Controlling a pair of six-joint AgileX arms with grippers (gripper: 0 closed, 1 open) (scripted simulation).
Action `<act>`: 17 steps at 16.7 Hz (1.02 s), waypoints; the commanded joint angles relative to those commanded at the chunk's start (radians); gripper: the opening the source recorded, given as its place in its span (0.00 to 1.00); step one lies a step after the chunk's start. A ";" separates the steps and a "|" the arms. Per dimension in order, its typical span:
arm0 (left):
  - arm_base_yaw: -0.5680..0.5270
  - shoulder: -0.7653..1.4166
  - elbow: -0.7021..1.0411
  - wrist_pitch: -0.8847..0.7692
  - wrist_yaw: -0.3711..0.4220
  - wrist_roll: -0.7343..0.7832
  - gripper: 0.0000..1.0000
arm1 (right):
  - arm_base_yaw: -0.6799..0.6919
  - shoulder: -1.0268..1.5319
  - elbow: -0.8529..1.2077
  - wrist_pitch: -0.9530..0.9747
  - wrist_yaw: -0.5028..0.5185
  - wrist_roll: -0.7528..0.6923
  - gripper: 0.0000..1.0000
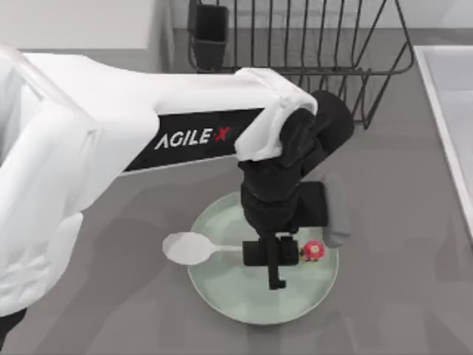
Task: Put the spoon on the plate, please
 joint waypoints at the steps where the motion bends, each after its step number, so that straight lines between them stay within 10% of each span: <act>1: 0.000 0.000 0.000 0.000 0.000 0.000 0.00 | 0.000 0.000 0.000 0.000 0.000 0.000 1.00; 14: 0.000 0.000 0.000 0.000 0.000 0.000 0.98 | 0.000 0.000 0.000 0.000 0.000 0.000 1.00; 17: 0.000 0.000 0.000 0.000 0.000 0.000 1.00 | 0.000 0.000 0.000 0.000 0.000 0.000 1.00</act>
